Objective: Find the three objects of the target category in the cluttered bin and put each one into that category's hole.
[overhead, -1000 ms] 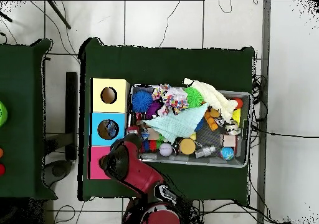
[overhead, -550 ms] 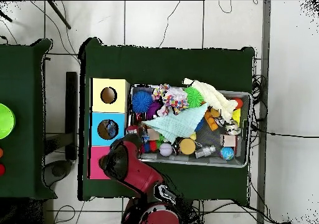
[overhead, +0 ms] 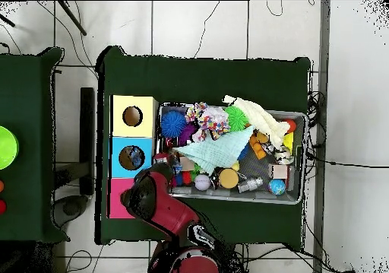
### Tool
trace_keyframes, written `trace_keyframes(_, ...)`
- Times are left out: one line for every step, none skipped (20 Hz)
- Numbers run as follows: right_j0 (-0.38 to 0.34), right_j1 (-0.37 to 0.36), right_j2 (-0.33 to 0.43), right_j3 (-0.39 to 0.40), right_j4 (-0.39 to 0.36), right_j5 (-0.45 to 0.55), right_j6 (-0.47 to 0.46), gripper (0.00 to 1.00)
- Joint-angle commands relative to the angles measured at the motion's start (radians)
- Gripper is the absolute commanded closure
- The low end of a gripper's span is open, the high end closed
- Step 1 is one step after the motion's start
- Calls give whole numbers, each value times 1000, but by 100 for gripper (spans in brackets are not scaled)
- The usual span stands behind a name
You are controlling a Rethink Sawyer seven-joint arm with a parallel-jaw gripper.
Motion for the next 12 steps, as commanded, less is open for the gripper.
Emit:
trace_keyframes(-22, 59, 28, -106, 53, -59, 236, 0)
trace_keyframes(-22, 63, 27, -110, 60, -53, 231, 0)
trace_keyframes(-18, 61, 25, -115, 80, -31, 220, 0)
trace_keyframes(-18, 62, 21, -126, 96, -12, 205, 0)
trace_keyframes(-18, 71, 17, -144, 108, -4, 190, 0)
trace_keyframes(-20, 86, 15, -165, 117, -2, 177, 0)
trace_keyframes(-21, 100, 13, -182, 126, -5, 170, 0)
trace_keyframes(-18, 114, 8, -194, 134, -11, 163, 0)
trace_keyframes(-18, 123, 5, -203, 140, -10, 156, 0)
trace_keyframes(-19, 128, 3, -207, 143, -2, 149, 0)
trace_keyframes(-17, 138, -1, -215, 152, 2, 141, 0)
trace_keyframes(-20, 147, -2, -222, 152, 0, 139, 0)
